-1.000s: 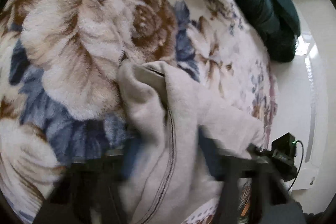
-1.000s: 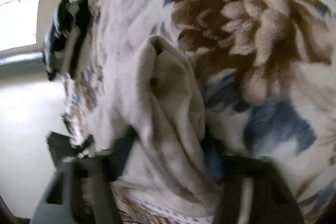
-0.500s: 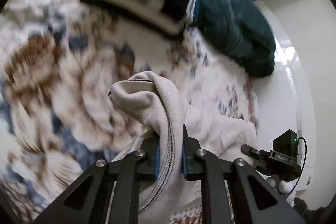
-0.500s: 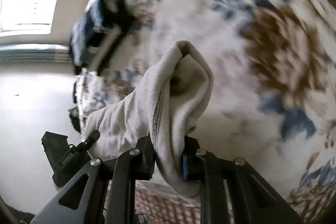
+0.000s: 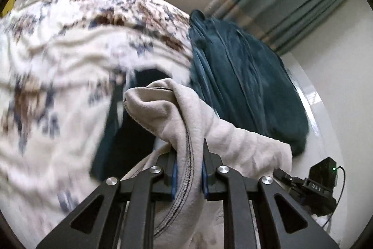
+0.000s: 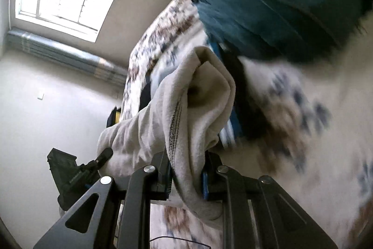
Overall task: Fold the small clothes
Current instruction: 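Lift the folded shirt with both grippers and carry it onto the striped clothes stack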
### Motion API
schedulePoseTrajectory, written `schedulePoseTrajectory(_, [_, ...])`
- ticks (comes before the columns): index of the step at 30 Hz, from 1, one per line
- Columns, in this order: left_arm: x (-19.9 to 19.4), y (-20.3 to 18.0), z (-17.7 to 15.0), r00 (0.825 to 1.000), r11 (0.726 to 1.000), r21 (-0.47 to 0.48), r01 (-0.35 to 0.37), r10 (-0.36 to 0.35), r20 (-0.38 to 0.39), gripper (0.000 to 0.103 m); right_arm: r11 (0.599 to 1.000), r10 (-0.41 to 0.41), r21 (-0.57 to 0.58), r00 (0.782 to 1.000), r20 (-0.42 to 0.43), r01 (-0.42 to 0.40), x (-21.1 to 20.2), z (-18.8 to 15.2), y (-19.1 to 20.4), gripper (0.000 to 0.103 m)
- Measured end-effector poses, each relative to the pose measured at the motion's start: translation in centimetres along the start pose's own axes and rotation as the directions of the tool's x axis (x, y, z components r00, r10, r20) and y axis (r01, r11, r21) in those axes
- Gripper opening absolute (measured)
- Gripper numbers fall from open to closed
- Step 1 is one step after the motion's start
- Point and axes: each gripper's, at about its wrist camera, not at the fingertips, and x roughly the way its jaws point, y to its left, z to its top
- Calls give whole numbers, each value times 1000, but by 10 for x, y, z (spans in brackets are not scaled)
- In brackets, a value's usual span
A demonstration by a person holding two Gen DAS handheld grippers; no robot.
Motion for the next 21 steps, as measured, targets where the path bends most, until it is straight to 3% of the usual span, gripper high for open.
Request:
schedulePoseTrajectory(4, [52,14,51,996,997,43,-64,66,-51,13,999,-46,8,999,8,46,63,57,7,20])
schedulePoseTrajectory(6, [82,21,62,987,992,69,-109,116,-107,15,998,-53,18,999,3,53,72,63,5,20])
schedulePoseTrajectory(7, [98,28,66,978,986,82,-142,152,-142,18,993,-109,35,994,-30,110,103,79,-5,20])
schedulePoseTrajectory(9, [113,39,65,968,982,92,-165,179,-175,24,984,-172,32,984,-52,174,120,86,-16,21])
schedulePoseTrajectory(10, [117,44,66,966,982,86,-167,181,-183,28,984,-172,32,984,-52,174,120,86,-16,24])
schedulePoseTrajectory(11, [120,49,69,964,980,82,-179,191,-184,39,980,-194,34,979,-66,196,126,87,-21,27])
schedulePoseTrajectory(13, [120,56,71,964,980,73,-187,197,-179,49,959,-279,36,957,-81,283,139,91,-36,45])
schedulePoseTrajectory(14, [120,58,70,962,978,80,-192,203,-182,59,959,-279,36,957,-81,283,139,91,-36,50])
schedulePoseTrajectory(15, [121,60,72,958,974,81,-210,222,-181,70,944,-328,7,943,-64,329,141,92,-38,61])
schedulePoseTrajectory(16, [119,61,72,953,969,85,-233,245,-175,74,930,-367,-20,928,-62,366,146,93,-39,65])
schedulePoseTrajectory(19, [107,54,69,944,949,116,-293,306,-125,78,920,-391,-49,918,-62,389,147,95,-38,68])
schedulePoseTrajectory(21, [97,43,61,927,924,144,-354,368,-78,87,895,-441,-80,897,-26,438,134,92,-24,78])
